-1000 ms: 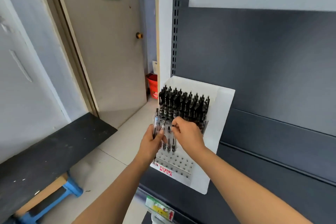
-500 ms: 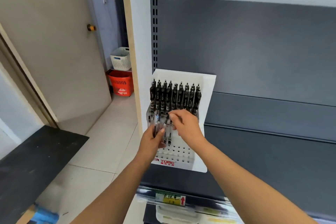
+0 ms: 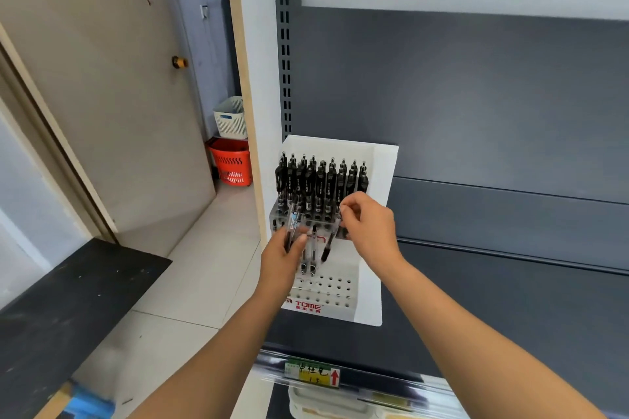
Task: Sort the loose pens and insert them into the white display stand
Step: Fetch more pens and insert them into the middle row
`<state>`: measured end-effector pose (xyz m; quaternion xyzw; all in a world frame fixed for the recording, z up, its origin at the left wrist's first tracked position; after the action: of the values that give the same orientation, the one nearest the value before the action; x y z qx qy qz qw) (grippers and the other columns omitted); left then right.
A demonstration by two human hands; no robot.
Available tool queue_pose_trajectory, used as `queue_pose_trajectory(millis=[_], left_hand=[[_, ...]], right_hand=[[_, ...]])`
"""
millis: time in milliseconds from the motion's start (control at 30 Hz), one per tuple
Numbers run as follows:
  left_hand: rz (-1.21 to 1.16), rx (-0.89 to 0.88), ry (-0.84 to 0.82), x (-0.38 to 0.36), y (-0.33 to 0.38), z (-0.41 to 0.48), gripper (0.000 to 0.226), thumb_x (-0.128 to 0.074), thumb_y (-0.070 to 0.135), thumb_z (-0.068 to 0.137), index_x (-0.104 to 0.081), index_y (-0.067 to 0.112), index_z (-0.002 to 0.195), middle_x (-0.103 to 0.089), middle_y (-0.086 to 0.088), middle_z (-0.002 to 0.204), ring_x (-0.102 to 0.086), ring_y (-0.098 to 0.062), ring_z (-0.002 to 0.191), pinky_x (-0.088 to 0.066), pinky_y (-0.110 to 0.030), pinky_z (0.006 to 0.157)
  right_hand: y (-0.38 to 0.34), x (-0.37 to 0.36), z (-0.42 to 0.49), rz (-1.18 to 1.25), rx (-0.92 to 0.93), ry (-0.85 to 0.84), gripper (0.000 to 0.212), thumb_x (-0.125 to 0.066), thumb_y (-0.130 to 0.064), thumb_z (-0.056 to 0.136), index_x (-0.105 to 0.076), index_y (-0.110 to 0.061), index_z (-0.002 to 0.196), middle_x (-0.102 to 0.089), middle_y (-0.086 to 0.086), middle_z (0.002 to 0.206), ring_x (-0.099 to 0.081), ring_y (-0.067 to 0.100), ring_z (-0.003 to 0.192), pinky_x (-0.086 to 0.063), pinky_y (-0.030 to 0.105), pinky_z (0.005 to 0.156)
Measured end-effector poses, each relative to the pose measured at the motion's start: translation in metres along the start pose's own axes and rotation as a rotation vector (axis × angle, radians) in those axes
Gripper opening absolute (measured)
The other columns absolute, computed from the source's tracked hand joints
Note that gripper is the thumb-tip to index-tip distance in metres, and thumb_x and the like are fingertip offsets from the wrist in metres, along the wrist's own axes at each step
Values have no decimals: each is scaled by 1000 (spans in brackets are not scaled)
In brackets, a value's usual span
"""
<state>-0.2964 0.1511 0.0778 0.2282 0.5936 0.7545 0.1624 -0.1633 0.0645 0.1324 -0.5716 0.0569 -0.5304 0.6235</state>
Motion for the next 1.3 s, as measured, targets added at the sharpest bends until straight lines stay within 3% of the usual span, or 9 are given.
queue_pose_trajectory(millis=[67,200,367,467,667,867,1000,1133,1300], left_hand=[[-19,15,-16,-1,-2,-3,13,-50,15,95,-60,23,98,-49,7,66,-46,-10,59,-42,-22,55],[23,29,-41,-2,-5,-10,8,-49,21,96,-55,25,92,-39,9,58,-34,-6,50,-30,-19,48],[-18,75,-17,-1,-4,-21,22,-45,27,97,-47,21,76,-39,4,60,-33,-8,51,-31,-21,50],[-26,106,-16,0,-4,-24,26,-45,25,97,-49,17,72,-42,0,60,-33,-12,52,-32,-25,51],[-5,91,-60,2,-5,-19,7,-43,20,98,-48,22,95,-63,-2,75,-43,0,47,-38,-22,54],[-58,156,-125,0,-8,-13,7,-42,18,99,-47,21,100,-64,-5,80,-50,-10,59,-43,-26,56],[-67,165,-154,-9,-7,-10,8,-43,18,98,-48,14,103,-59,-5,75,-53,-14,63,-46,-29,58],[-85,154,-202,-19,-3,-9,12,-43,18,99,-51,9,100,-56,-5,69,-53,-13,56,-48,-26,56],[-62,66,-218,-21,4,-9,13,-46,15,97,-57,8,98,-58,-1,72,-56,-1,58,-45,-10,55]], right_hand=[[4,0,1,-63,61,-6,13,-52,-18,94,-57,-25,84,-62,-10,71,-59,9,66,-52,29,63],[12,-9,-1,-154,113,-68,11,-50,-17,95,-60,-19,89,-63,-4,75,-59,15,69,-50,32,65],[15,-21,-6,-379,214,-163,19,-48,-22,96,-67,-19,100,-62,-4,97,-59,16,82,-45,28,64],[13,-25,-4,-429,226,-165,21,-46,-24,97,-67,-22,101,-61,-5,97,-60,17,83,-42,27,60],[8,-35,1,-531,218,-208,21,-43,-22,97,-63,-20,96,-63,-1,96,-60,22,81,-45,29,61],[10,-33,4,-570,164,-238,19,-43,-23,97,-61,-19,99,-65,-1,98,-60,21,84,-42,29,61],[1,-23,1,-245,84,-189,23,-45,-30,98,-63,-19,107,-64,-5,93,-60,15,82,-47,30,67],[-6,-19,-5,262,-98,-267,11,-55,-20,94,-65,-20,87,-62,-6,67,-59,6,56,-48,20,48],[-3,-7,-6,348,-179,-227,14,-61,-11,91,-63,-19,79,-64,2,66,-59,9,54,-49,19,50]])
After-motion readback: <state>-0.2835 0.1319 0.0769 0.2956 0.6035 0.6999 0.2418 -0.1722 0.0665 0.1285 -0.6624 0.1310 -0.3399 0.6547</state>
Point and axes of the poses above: each hand's wrist, its own z-axis towards the middle knuckle, its own x-axis out of the back of the hand, y = z × x, the point moved 3 cm from there along z, towards the middle knuckle
